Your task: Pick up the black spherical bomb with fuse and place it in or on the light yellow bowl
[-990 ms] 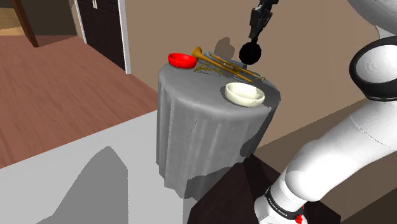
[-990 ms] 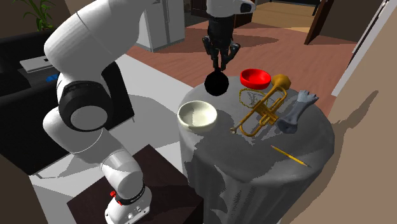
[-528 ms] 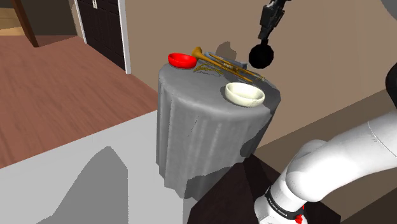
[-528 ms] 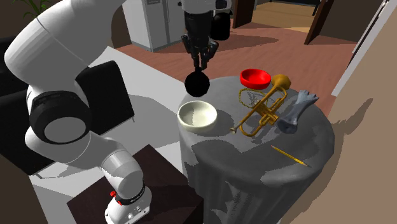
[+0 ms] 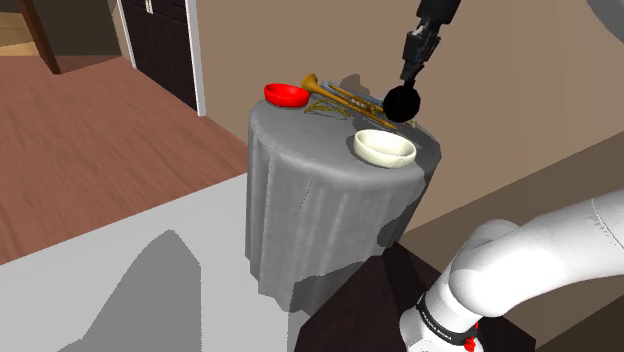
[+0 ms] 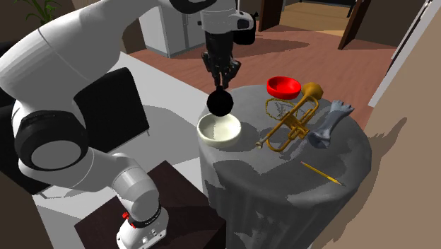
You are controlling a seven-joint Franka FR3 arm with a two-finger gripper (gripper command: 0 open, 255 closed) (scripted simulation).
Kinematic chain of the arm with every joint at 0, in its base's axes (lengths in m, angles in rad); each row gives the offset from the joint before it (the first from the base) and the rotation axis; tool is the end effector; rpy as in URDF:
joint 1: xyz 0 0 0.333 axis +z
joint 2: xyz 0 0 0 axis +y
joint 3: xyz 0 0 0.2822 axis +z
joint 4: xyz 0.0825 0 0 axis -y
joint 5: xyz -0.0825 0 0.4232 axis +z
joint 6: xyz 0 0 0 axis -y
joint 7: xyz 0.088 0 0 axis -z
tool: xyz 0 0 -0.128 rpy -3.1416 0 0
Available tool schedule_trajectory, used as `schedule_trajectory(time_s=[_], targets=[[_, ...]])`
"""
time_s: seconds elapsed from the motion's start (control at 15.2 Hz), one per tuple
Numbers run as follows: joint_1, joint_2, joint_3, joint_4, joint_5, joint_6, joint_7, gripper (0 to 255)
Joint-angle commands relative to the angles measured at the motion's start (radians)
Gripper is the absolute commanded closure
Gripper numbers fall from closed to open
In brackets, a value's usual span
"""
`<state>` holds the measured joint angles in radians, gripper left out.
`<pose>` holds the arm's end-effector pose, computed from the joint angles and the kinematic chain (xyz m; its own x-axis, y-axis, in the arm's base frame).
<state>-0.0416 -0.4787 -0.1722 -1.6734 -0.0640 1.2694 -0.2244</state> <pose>0.3906 -0.1187 0.7284 0.9975 0.0057 0.0700 0.0060 -1.0000 -0.0038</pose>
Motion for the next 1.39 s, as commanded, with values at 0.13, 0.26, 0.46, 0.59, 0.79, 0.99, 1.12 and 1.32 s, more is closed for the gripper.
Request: schedule_trajectory(time_s=[0.13, 0.26, 0.46, 0.59, 0.79, 0.99, 1.12, 1.32], targets=[[-0.003, -0.037, 0.001, -0.092, -0.004, 0.056, 0.004, 255], [-0.004, -0.053, 0.002, -0.135, -0.006, 0.082, 0.005, 255], [-0.006, -0.076, 0.002, -0.197, -0.009, 0.122, 0.007, 255], [-0.007, -0.09, 0.002, -0.237, -0.011, 0.147, 0.009, 255], [-0.008, -0.101, 0.001, -0.267, -0.012, 0.167, 0.01, 255], [-0.008, -0.101, 0.001, -0.267, -0.012, 0.167, 0.01, 255], [-0.008, -0.101, 0.001, -0.267, -0.012, 0.167, 0.01, 255], [-0.008, -0.101, 0.002, -0.267, -0.012, 0.167, 0.01, 0]])
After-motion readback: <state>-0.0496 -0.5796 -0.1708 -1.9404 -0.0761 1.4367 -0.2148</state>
